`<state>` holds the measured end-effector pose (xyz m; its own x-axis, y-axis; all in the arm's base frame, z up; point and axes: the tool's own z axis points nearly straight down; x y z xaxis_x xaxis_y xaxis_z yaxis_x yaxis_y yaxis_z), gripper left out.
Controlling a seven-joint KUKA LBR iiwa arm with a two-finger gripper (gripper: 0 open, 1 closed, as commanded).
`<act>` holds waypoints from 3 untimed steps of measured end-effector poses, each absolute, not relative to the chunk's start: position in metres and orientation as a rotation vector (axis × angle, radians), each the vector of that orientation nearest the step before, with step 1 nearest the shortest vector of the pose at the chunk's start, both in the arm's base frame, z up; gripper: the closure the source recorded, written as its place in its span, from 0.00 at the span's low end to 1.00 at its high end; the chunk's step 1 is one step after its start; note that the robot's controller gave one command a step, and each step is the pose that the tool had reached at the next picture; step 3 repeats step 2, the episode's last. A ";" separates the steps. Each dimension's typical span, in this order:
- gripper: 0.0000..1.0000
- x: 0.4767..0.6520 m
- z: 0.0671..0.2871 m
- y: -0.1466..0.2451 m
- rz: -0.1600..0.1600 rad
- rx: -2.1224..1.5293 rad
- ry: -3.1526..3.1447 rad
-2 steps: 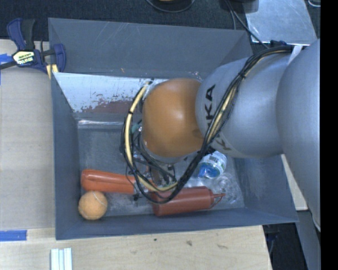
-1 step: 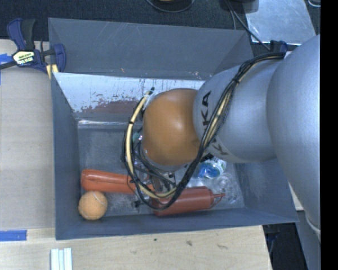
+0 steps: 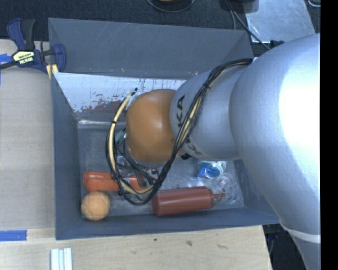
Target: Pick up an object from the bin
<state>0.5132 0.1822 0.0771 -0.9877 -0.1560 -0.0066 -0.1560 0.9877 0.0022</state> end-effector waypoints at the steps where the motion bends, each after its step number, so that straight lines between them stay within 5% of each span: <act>1: 1.00 0.513 0.077 0.182 0.004 -0.246 3.126; 2: 1.00 0.511 0.245 0.185 0.005 -0.272 3.121; 3: 1.00 0.511 0.245 0.185 0.005 -0.272 3.121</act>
Offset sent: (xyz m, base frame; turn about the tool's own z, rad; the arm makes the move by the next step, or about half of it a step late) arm -0.0034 0.0028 0.1671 -0.0184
